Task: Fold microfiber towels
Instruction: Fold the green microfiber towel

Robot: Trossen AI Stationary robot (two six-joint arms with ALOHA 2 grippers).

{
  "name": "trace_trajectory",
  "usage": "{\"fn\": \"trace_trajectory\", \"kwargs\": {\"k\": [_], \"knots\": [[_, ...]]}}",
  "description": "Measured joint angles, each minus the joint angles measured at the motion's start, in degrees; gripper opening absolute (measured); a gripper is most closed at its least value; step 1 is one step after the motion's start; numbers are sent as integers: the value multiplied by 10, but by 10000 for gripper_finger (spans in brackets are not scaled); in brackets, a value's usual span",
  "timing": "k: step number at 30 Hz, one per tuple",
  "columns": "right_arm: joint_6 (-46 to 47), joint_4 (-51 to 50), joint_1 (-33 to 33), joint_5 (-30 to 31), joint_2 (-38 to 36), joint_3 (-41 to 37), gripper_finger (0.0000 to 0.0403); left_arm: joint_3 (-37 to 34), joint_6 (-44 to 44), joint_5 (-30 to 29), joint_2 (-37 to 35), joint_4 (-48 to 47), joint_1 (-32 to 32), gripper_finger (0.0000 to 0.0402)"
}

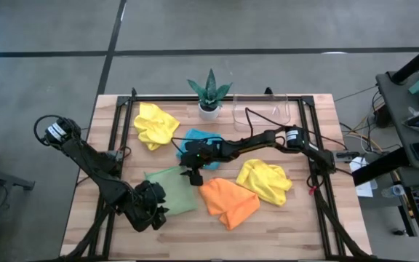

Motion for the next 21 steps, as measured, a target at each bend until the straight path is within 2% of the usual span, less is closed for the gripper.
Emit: {"fn": "trace_trajectory", "kwargs": {"k": [14,17,21], "knots": [[-3,1,0,5,0,-19,171,0,0,-12,0,0,0,171],[-7,-1,-1,9,0,-21,144,0,0,-12,0,0,0,171],[-8,1,-1,9,0,-20,88,0,0,-16,0,0,0,171]]}}
